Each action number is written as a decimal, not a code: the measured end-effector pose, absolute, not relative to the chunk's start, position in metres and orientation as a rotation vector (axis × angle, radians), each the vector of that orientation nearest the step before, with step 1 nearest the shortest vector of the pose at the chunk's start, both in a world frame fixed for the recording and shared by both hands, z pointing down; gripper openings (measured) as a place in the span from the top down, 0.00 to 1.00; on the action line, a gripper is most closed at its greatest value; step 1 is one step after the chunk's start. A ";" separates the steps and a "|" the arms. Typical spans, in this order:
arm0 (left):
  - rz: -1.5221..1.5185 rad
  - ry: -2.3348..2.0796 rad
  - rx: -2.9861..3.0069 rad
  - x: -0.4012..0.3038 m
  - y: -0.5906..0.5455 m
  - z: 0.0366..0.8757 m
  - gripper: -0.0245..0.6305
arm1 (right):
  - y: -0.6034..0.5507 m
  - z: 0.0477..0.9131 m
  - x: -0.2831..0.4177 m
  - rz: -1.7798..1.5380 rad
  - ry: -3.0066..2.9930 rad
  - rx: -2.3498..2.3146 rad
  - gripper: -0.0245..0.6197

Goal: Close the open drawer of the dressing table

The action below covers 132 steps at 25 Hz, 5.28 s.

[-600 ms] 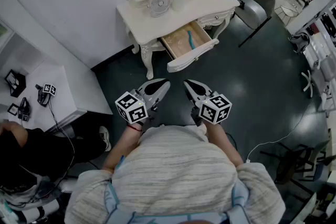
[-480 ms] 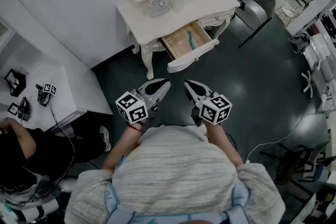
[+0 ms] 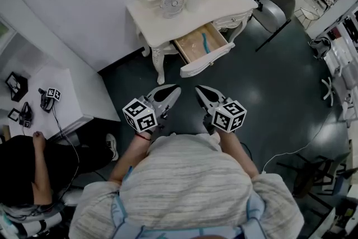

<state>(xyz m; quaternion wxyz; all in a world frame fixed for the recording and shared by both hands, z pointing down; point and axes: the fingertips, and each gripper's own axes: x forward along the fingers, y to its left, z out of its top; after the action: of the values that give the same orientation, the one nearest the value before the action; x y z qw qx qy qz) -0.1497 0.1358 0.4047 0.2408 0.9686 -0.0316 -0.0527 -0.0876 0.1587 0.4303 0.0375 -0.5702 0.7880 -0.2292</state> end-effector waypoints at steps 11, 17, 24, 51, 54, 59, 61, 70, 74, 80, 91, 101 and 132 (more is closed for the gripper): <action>-0.152 -0.099 2.612 -0.159 0.124 0.415 0.93 | 0.151 0.424 -0.090 -0.631 2.428 -1.762 0.95; -0.132 -0.094 2.599 -0.144 0.118 0.421 0.93 | 0.143 0.434 -0.076 -0.645 2.460 -1.779 0.95; -0.097 -0.139 2.591 -0.114 0.094 0.428 0.93 | 0.115 0.441 -0.042 -0.666 2.492 -1.756 0.95; -0.063 -0.313 2.558 0.051 0.004 0.440 0.93 | 0.020 0.460 0.106 -0.734 2.729 -1.597 0.94; -0.066 -0.349 2.553 0.056 0.000 0.444 0.93 | 0.018 0.467 0.114 -0.748 2.748 -1.582 0.94; -0.069 -0.404 2.543 0.061 -0.007 0.450 0.93 | 0.012 0.479 0.122 -0.768 2.791 -1.546 0.94; -0.067 -0.424 2.540 0.064 -0.009 0.451 0.93 | 0.011 0.483 0.126 -0.778 2.806 -1.530 0.94; -0.072 -0.499 2.530 0.075 -0.016 0.464 0.93 | 0.008 0.502 0.145 -0.817 2.856 -1.487 0.83; -0.068 -0.508 2.511 0.076 -0.018 0.473 0.93 | 0.006 0.511 0.147 -0.835 2.882 -1.486 0.82; -0.034 -0.519 2.491 0.073 -0.030 0.485 0.93 | -0.002 0.532 0.150 -0.885 2.900 -1.529 0.81; 0.010 -0.555 2.465 0.061 -0.041 0.509 0.93 | -0.002 0.587 0.152 -0.997 2.924 -1.608 0.79; 0.013 -0.562 2.442 0.066 -0.041 0.524 0.93 | 0.002 0.619 0.163 -1.062 2.918 -1.667 0.77; 0.055 -0.533 2.399 0.073 -0.057 0.547 0.93 | 0.004 0.694 0.175 -1.302 2.950 -1.803 0.73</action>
<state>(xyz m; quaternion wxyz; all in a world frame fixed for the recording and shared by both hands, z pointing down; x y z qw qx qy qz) 0.0730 -0.0567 0.5470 0.3352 0.9195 -0.2044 0.0210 0.1754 0.0042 0.6940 -0.2727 -0.4695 0.7683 -0.3390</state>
